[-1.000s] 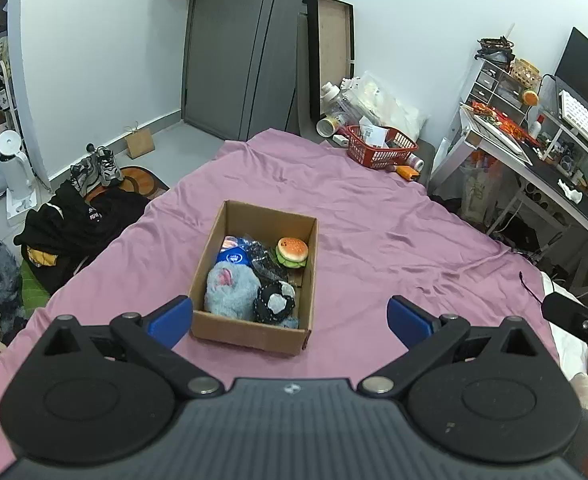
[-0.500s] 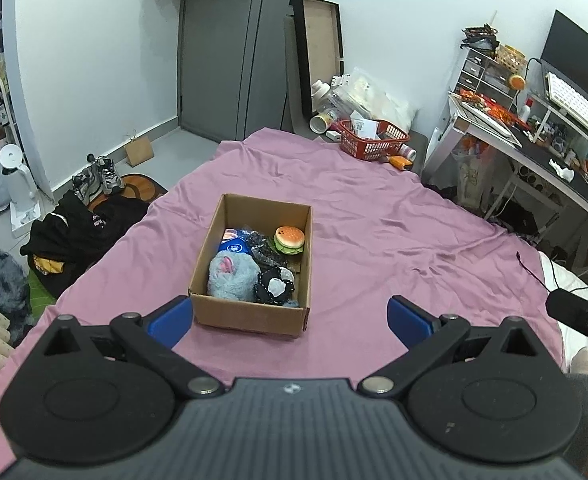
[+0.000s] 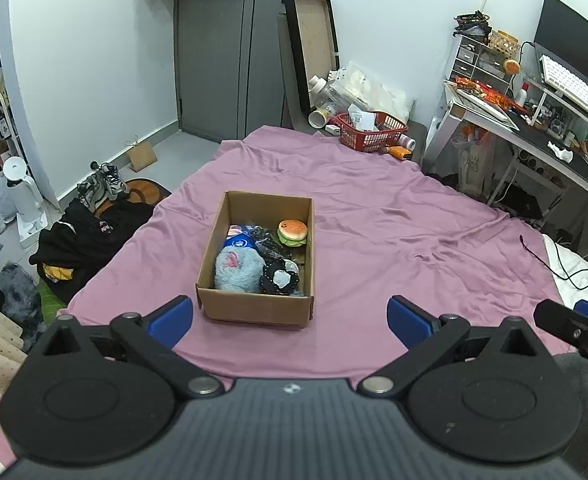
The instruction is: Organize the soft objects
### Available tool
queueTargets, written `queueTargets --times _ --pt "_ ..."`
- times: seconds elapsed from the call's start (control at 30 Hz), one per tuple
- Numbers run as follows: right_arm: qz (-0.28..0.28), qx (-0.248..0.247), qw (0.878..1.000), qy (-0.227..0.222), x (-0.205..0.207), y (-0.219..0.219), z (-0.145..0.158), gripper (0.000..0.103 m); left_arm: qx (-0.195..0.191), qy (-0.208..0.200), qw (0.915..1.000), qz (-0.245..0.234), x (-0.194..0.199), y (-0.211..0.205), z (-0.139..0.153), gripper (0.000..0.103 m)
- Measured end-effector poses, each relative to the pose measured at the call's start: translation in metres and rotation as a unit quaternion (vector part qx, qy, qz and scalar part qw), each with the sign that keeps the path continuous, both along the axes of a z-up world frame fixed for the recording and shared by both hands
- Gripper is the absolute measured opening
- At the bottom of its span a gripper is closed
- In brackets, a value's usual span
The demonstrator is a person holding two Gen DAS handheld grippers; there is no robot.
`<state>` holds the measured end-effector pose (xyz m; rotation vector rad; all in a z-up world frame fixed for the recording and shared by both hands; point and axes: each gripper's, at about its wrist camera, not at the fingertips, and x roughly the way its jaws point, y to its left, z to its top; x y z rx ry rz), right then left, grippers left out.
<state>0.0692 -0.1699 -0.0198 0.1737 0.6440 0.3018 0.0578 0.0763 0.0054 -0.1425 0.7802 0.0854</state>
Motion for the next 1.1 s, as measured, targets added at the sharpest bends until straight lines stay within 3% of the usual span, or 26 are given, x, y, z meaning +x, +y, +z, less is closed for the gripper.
queueTargets --times 1.1 --pt "0.005 -0.010 1.000 -0.007 -0.0040 0.0015 0.0035 0.103 -0.001 -0.007 1.0000 0.000 -0.0075 -0.0033 0.0001 0.102"
